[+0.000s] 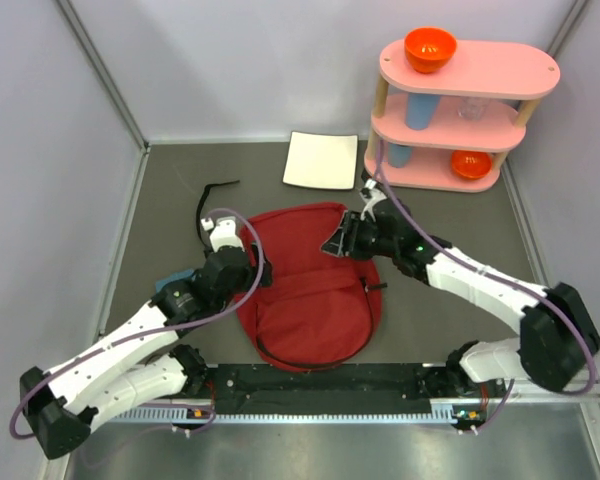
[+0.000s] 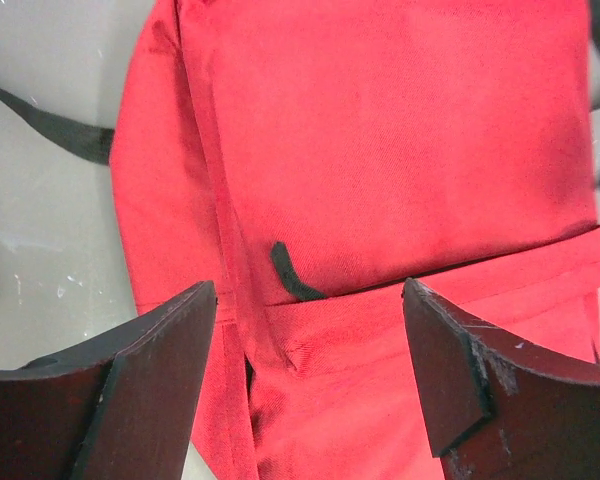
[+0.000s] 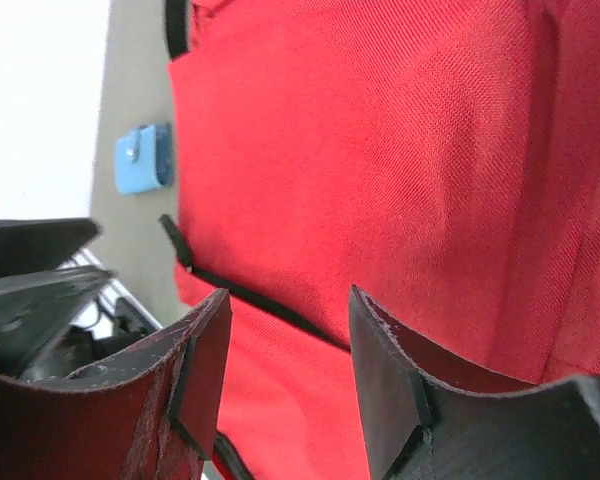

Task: Pack the student bag
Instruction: Unzip the student bag at the center of the board, then pick up the personal item from the center of the board.

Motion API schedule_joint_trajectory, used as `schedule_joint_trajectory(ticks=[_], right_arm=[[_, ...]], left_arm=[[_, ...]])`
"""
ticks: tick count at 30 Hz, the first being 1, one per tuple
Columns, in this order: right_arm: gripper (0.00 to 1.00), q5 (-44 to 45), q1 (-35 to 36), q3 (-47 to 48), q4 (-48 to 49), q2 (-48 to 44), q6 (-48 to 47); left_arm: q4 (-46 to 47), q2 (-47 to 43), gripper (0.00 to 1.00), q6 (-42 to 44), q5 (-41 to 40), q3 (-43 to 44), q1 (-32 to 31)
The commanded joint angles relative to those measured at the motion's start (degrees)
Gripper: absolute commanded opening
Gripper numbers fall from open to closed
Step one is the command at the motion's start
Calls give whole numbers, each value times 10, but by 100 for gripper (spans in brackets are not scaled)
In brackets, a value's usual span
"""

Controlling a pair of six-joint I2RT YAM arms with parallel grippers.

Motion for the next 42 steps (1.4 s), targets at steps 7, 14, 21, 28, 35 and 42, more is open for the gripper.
schedule_joint_trajectory(ticks=[7, 14, 21, 28, 35, 42], right_arm=[[48, 57, 49, 140, -95, 126, -86], [47, 83, 100, 104, -126, 137, -94], [46, 118, 149, 52, -120, 99, -72], [54, 165, 159, 44, -42, 12, -53], [56, 93, 159, 103, -12, 50, -48], [63, -52, 158, 170, -3, 127, -72]], left_arm=[[-38, -48, 81, 22, -27, 26, 1], [-23, -32, 82, 55, -17, 33, 1], [-43, -14, 86, 42, -65, 54, 1], [-74, -36, 96, 38, -60, 44, 109], [-72, -42, 98, 80, 62, 43, 292], [-72, -37, 99, 92, 183, 21, 513]])
